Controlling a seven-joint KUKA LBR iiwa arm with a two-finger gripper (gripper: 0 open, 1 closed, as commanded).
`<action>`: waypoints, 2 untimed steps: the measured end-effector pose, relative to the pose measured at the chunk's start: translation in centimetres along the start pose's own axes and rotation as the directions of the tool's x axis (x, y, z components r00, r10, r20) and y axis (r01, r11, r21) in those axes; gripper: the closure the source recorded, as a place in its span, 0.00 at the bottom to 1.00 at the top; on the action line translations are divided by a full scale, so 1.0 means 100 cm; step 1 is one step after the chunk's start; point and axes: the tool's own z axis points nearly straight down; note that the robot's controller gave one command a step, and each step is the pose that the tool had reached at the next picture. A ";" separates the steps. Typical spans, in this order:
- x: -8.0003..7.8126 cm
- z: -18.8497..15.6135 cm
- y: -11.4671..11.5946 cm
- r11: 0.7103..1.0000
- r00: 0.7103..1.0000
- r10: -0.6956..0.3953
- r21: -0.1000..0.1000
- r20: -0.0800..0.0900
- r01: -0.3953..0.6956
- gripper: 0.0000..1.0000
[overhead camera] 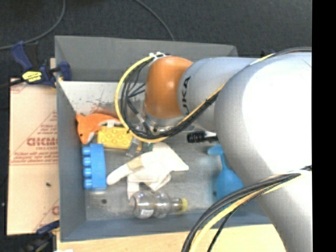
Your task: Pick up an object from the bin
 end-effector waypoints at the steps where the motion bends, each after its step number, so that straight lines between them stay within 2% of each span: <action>1: -0.004 0.000 0.003 0.997 0.997 0.072 -0.002 -0.001 -0.072 1.00; 2: -0.006 0.002 0.053 0.994 0.994 0.112 0.005 -0.002 -0.112 1.00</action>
Offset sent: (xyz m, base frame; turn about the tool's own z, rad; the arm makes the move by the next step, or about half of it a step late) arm 0.0268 0.0457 -0.0046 0.1202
